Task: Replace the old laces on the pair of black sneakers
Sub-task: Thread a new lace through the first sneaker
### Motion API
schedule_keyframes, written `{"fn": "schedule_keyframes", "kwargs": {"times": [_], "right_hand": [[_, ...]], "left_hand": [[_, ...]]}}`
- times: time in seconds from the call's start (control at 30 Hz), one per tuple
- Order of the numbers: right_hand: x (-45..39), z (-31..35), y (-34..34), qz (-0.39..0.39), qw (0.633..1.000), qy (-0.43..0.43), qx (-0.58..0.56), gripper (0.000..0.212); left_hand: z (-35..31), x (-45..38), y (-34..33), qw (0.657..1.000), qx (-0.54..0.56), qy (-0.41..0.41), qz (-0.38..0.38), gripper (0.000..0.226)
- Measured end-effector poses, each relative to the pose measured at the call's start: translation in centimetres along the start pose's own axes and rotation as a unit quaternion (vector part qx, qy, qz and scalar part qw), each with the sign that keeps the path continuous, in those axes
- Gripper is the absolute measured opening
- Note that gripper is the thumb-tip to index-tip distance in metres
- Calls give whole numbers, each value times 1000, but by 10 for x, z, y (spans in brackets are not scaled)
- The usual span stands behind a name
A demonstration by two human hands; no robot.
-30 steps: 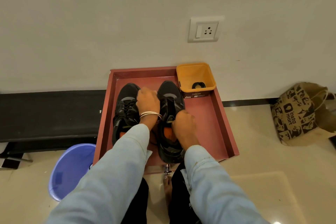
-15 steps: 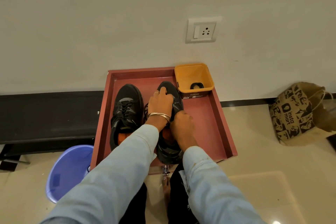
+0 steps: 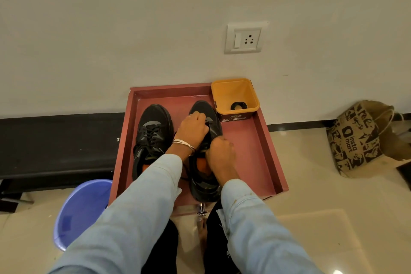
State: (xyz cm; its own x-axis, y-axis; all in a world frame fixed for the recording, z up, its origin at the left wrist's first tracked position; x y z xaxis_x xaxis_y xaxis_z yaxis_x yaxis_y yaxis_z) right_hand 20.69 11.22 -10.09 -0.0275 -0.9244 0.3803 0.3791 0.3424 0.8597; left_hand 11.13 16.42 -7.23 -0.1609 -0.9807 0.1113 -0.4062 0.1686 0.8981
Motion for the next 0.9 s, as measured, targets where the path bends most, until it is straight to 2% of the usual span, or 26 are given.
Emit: {"fn": "schedule_keyframes", "kwargs": {"times": [0.03,0.1,0.13,0.23,0.33,0.43,0.5,0.57,0.63,0.67,0.73,0.77,0.83,0.9], "right_hand": [[0,0,1,2,1000,-2,-3,44],[0,-1,1,9,1000,-8,-13,45],[1,-1,2,12,1000,-8,-15,44],[2,0,4,15,1000,-5,-13,42],[4,1,6,26,1000,-3,-2,41],[3,1,11,74,997,11,-21,34],[-1,-1,21,141,988,40,-41,29],[-7,-1,37,177,977,80,-84,24],[-12,4,55,134,974,120,-135,22],[-13,9,63,87,976,141,-140,24],[-18,18,67,18,979,176,-100,30],[-22,22,64,10,980,188,-67,33],[-33,25,49,36,981,190,18,39],[-43,26,35,47,975,180,124,35]], "left_hand": [[5,1,6,997,66,33,-26,13],[21,0,16,973,188,95,-96,25],[28,0,21,970,190,116,-97,29],[40,6,35,976,118,179,-36,29],[38,18,47,970,-6,242,13,37],[23,33,55,971,-63,230,-17,44],[10,42,56,980,-79,176,-54,34],[1,48,47,991,-33,126,21,24],[-5,52,32,980,24,129,147,28],[-7,54,24,972,32,142,182,36],[-7,52,6,967,43,171,184,51],[-8,50,-1,967,55,183,167,53],[-8,46,-11,969,55,198,138,48],[-7,44,-15,974,24,201,107,41]]}}
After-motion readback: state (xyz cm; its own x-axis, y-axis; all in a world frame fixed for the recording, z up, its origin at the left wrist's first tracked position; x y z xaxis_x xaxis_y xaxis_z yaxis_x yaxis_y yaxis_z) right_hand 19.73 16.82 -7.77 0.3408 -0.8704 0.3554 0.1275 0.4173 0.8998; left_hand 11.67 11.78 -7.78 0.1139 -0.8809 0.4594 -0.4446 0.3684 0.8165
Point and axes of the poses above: each hand's wrist, its own x-axis away from the middle knuckle, its own y-axis out of the back of the hand, z = x × y, the point moved 2 cm from there along -x, towards the middle knuckle, and after that the axes turned 12 degrees about z, right-handed, at the moved point
